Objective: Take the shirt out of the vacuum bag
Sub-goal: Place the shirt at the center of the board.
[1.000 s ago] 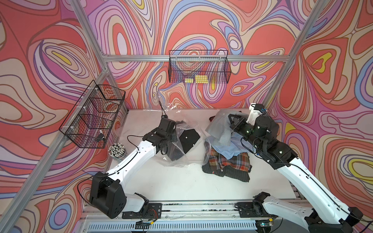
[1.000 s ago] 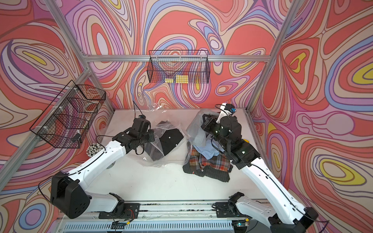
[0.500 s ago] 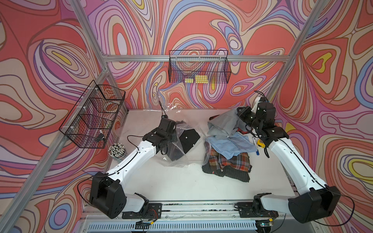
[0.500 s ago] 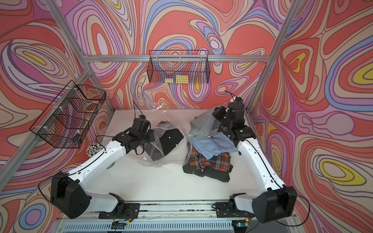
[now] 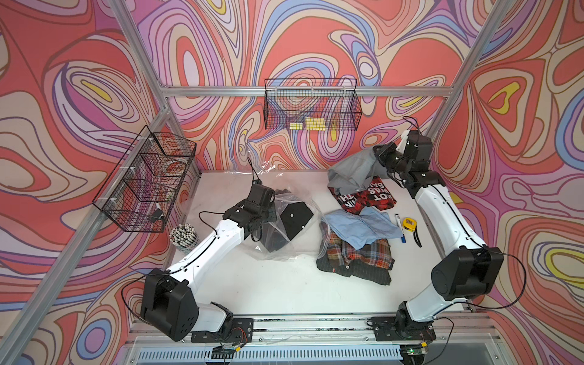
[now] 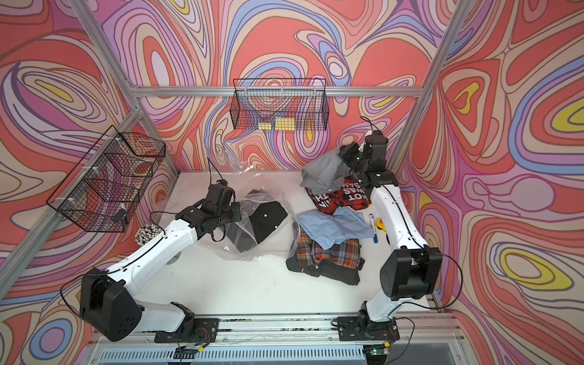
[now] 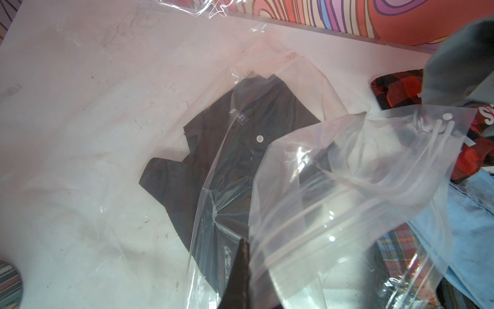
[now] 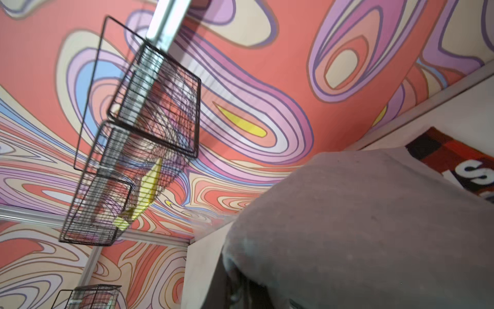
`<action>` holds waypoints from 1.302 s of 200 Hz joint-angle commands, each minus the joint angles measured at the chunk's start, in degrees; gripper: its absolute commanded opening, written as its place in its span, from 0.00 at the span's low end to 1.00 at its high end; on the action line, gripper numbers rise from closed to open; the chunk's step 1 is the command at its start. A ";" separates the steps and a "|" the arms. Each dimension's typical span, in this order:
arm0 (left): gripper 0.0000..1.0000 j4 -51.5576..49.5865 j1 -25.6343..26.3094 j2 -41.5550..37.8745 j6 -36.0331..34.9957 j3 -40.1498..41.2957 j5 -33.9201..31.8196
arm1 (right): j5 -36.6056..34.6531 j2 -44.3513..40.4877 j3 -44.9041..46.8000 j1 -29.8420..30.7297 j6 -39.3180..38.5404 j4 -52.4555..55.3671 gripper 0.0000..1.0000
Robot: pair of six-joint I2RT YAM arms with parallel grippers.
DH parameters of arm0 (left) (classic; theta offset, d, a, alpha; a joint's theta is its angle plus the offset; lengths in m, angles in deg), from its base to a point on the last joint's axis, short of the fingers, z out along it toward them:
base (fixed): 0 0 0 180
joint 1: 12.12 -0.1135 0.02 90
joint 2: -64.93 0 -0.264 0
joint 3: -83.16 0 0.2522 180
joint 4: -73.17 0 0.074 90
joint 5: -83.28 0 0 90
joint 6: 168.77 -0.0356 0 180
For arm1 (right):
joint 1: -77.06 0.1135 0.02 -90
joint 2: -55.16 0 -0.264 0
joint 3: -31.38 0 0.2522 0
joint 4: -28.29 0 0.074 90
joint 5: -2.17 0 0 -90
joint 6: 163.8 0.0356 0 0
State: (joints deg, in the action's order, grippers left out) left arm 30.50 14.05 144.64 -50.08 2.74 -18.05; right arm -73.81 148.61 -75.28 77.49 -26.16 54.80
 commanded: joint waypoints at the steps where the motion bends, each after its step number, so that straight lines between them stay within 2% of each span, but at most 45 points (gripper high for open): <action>1: 0.00 -0.54 -0.51 0.80 -0.30 -1.46 0.29 | 1.07 0.34 0.01 -1.39 0.20 -6.07 0.00; 23: 0.00 -0.63 -0.57 0.94 -0.39 -1.70 0.26 | 2.44 -0.82 8.04 -1.47 -1.03 -13.05 0.00; 67: 0.00 -0.63 -0.54 1.11 -0.56 -1.72 0.35 | 6.71 -1.30 37.58 -1.48 0.87 -31.84 0.00; 105: 0.00 -0.54 -0.56 1.51 -0.47 -1.83 1.37 | 0.67 -7.69 57.91 -1.39 3.72 -40.90 0.00; 141: 0.00 -0.89 -0.54 3.12 -0.78 -2.67 4.52 | -10.54 -17.97 63.16 -1.59 1.19 -33.30 0.00; 167: 0.00 -1.03 -0.59 3.36 -1.01 -2.90 5.34 | -12.27 -17.17 59.58 -2.34 -3.13 -27.69 0.00; 170: 0.00 -1.05 -0.55 3.28 -1.00 -2.83 5.28 | -11.63 -16.73 59.04 -2.40 -3.47 -27.52 0.04; 187: 0.00 -0.99 -0.53 3.09 -1.25 -2.62 5.09 | -9.02 -14.56 56.25 -2.96 -3.60 -26.21 0.40; 196: 0.02 -1.03 -0.55 3.20 -1.50 -2.70 5.36 | -8.37 -13.75 54.82 -3.06 -3.80 -25.47 0.53; 207: 0.06 -1.34 -0.58 3.57 -1.63 -2.94 5.67 | -8.81 -13.05 52.53 -3.13 -3.79 -22.59 0.63; 223: 0.18 -1.33 -0.55 3.62 -1.84 -3.05 6.36 | -6.98 -12.89 51.42 -3.79 -2.56 -23.02 0.70; 250: 0.39 -0.98 -0.60 2.83 -1.79 -2.53 5.71 | -2.76 -16.62 49.61 -4.31 0.88 -24.71 0.73; 260: 0.43 -0.92 -0.53 2.70 -1.81 -2.56 5.75 | -0.91 -17.63 47.56 -4.34 1.04 -24.09 0.73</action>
State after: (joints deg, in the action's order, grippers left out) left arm 30.48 14.01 147.32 -51.15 1.13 -12.52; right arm -79.29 134.47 -23.74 73.53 -26.90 30.37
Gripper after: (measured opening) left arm 0.351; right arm 0.728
